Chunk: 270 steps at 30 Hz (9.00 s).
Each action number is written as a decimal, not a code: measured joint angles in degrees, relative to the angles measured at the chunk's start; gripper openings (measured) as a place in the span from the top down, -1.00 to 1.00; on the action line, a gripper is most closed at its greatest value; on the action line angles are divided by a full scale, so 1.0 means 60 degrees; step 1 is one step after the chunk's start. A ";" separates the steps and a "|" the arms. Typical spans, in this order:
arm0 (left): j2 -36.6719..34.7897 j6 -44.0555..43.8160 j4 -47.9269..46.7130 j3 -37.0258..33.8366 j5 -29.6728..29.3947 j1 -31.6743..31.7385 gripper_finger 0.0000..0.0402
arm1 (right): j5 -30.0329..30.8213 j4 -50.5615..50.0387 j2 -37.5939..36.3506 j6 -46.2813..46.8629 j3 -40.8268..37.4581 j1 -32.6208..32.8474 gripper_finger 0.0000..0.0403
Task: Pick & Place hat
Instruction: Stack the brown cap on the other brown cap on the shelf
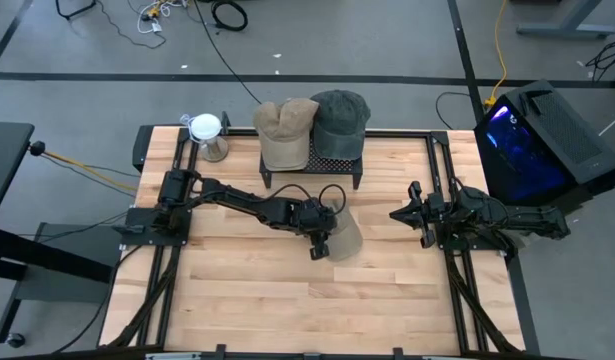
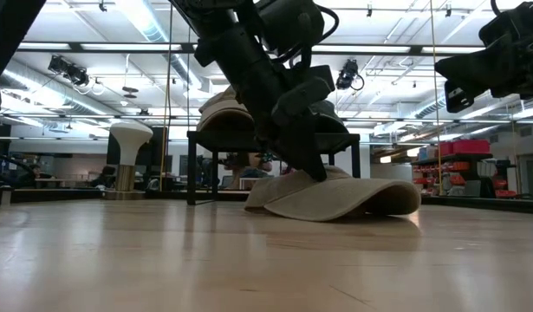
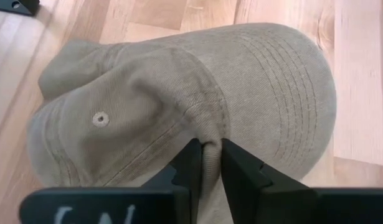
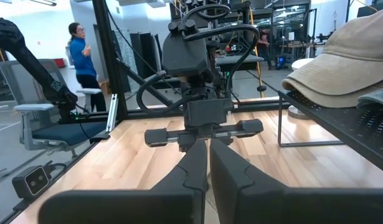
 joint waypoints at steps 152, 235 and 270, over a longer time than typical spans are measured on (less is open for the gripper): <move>-0.6693 1.1596 -0.4047 -0.0022 -0.4462 0.2905 0.99 | 0.0001 0.0004 0.0004 0.0001 0.0000 0.0002 0.88; -0.5982 1.2427 -0.3059 -0.0951 -0.3121 0.3887 0.99 | 0.0000 0.0004 0.0000 0.0002 0.0000 -0.0001 0.88; -0.5661 1.2588 -0.2700 -0.0952 -0.3493 0.3967 0.97 | -0.0002 0.0004 0.0000 0.0000 0.0000 0.0001 0.88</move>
